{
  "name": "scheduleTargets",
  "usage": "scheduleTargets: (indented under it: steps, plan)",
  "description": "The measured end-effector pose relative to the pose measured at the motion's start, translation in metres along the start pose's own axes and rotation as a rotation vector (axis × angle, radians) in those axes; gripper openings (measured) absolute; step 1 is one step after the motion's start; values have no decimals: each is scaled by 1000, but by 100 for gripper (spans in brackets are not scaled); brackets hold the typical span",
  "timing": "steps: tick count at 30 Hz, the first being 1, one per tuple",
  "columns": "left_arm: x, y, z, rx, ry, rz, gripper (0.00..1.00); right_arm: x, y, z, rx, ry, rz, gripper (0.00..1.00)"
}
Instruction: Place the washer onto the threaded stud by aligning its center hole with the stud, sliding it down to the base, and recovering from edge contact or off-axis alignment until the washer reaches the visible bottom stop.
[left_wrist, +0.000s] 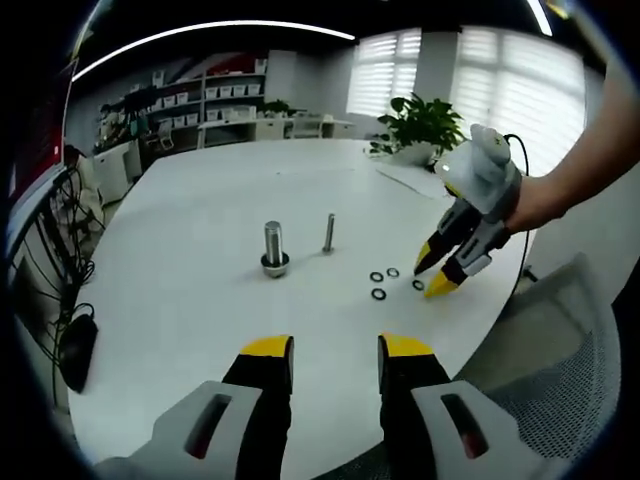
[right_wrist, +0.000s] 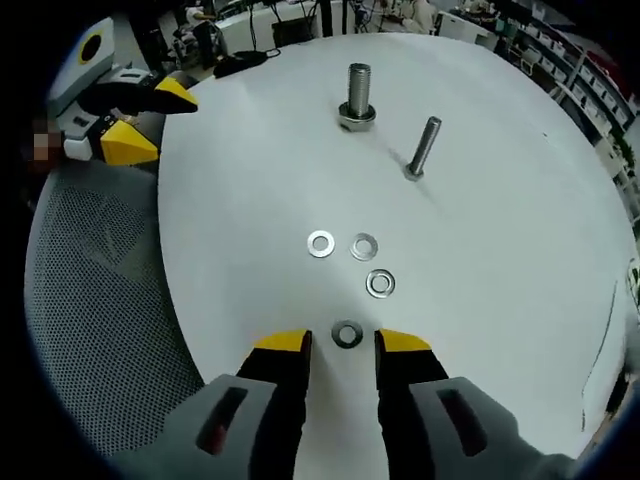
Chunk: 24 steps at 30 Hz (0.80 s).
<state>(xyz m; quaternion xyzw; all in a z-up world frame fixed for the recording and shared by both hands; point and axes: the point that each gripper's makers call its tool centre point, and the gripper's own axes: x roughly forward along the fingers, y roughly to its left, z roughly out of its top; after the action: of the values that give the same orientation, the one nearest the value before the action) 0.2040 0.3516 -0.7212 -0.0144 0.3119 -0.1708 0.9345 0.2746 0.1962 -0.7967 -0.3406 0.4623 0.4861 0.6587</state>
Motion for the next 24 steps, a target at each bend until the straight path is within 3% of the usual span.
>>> scheduleTargets:
  steps: [2,3,13,24]
  plan:
    - [0,0,0,0,-2,-2,32,1,0,-5,-41,32,0,25]
    - [1,0,-1,1,1,-2,32,0,0,-2,-51,17,0,25]
    - [0,0,0,-5,-4,-7,32,2,-1,2,-68,38,19,24]
    - [0,0,0,-12,-8,-11,32,4,1,1,-197,202,40,20]
